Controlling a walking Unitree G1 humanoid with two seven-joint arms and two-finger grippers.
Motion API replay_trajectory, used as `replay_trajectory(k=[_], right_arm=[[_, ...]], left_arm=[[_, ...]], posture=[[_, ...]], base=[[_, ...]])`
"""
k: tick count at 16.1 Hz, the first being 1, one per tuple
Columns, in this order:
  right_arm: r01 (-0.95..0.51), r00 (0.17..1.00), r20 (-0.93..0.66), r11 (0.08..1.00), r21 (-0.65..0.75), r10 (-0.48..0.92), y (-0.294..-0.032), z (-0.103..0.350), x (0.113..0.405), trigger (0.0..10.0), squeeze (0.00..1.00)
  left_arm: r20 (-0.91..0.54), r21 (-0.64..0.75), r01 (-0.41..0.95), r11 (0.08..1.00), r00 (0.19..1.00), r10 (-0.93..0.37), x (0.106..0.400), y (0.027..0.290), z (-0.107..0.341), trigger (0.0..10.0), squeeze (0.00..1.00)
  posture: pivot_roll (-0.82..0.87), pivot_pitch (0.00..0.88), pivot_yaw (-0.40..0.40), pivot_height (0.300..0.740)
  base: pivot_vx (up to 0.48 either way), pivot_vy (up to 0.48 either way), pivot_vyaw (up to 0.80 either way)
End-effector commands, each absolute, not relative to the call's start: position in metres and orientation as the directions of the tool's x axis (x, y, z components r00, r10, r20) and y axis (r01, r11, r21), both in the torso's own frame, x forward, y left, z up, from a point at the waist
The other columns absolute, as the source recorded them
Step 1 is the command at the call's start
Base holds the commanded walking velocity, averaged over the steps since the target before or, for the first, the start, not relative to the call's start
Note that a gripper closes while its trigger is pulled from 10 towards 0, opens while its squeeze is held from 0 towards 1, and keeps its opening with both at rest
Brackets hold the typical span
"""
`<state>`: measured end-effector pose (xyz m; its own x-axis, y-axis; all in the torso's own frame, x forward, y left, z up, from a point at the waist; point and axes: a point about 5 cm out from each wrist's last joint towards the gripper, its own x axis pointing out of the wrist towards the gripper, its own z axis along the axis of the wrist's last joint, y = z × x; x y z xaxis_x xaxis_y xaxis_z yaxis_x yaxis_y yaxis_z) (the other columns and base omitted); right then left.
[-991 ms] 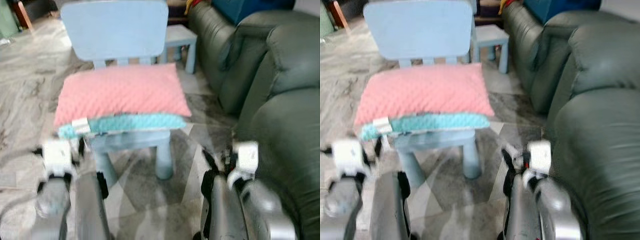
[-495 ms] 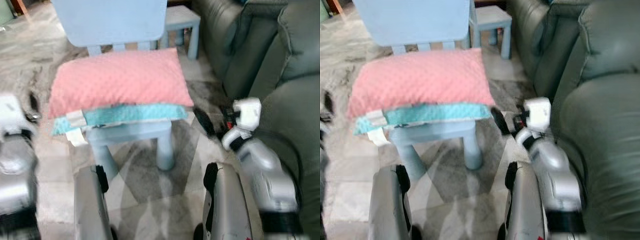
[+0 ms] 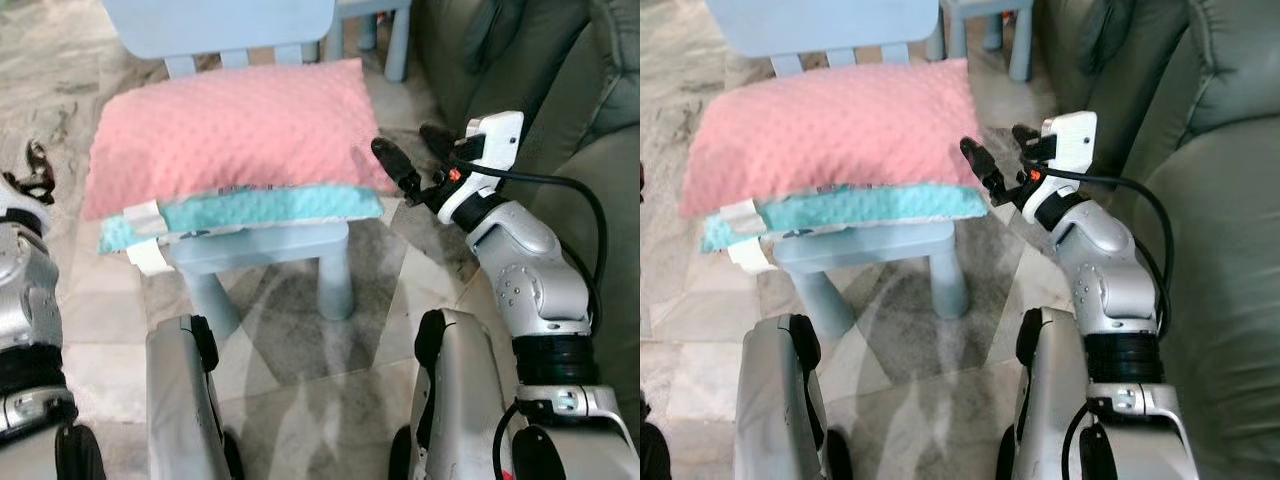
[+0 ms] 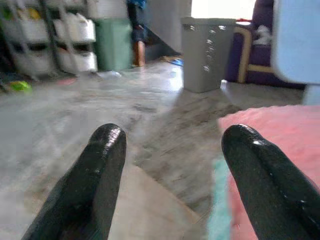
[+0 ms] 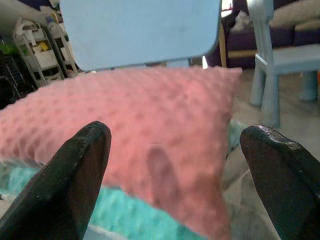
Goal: Move the pillow to the sofa
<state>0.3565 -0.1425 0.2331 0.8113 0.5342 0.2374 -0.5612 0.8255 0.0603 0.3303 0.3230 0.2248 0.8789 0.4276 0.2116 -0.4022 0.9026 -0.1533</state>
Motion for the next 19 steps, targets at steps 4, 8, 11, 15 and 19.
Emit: replay_trajectory(k=[4, 8, 11, 15, 19], right_arm=[[-0.592, 0.78, 0.274, 0.805, 0.031, 0.563, -0.14, 0.252, 0.374, 10.0, 0.0], [-0.62, 0.766, 0.28, 0.781, 0.082, 0.579, -0.134, 0.263, 0.392, 10.0, 0.0], [-0.643, 0.749, 0.261, 0.763, 0.065, 0.609, -0.128, 0.27, 0.403, 10.0, 0.0], [-0.584, 0.778, 0.282, 0.812, -0.006, 0.562, -0.129, 0.29, 0.412, 10.0, 0.0], [-0.544, 0.784, 0.367, 0.839, 0.02, 0.5, -0.141, 0.319, 0.415, 10.0, 0.0]], left_arm=[[0.15, -0.257, -0.351, 0.9, 0.906, 0.396, 0.348, 0.329, 0.236, 10.0, 0.0], [0.08, -0.428, -0.336, 0.839, 0.911, 0.405, 0.361, 0.339, 0.246, 10.0, 0.0], [0.051, -0.482, -0.266, 0.835, 0.943, 0.33, 0.373, 0.332, 0.254, 10.0, 0.0], [0.058, -0.512, -0.171, 0.842, 0.971, 0.232, 0.386, 0.315, 0.273, 10.0, 0.0], [0.111, -0.509, -0.128, 0.851, 0.971, 0.212, 0.389, 0.313, 0.296, 10.0, 0.0]], posture=[[0.0, 0.255, 0.048, 0.329], [0.01, 0.31, 0.052, 0.329], [0.01, 0.35, 0.049, 0.329], [0.03, 0.411, 0.056, 0.329], [0.04, 0.427, 0.066, 0.329]], base=[[0.0, 0.0, 0.0], [0.0, 0.0, 0.0], [0.0, 0.0, 0.0], [0.0, 0.0, 0.0], [0.0, 0.0, 0.0]])
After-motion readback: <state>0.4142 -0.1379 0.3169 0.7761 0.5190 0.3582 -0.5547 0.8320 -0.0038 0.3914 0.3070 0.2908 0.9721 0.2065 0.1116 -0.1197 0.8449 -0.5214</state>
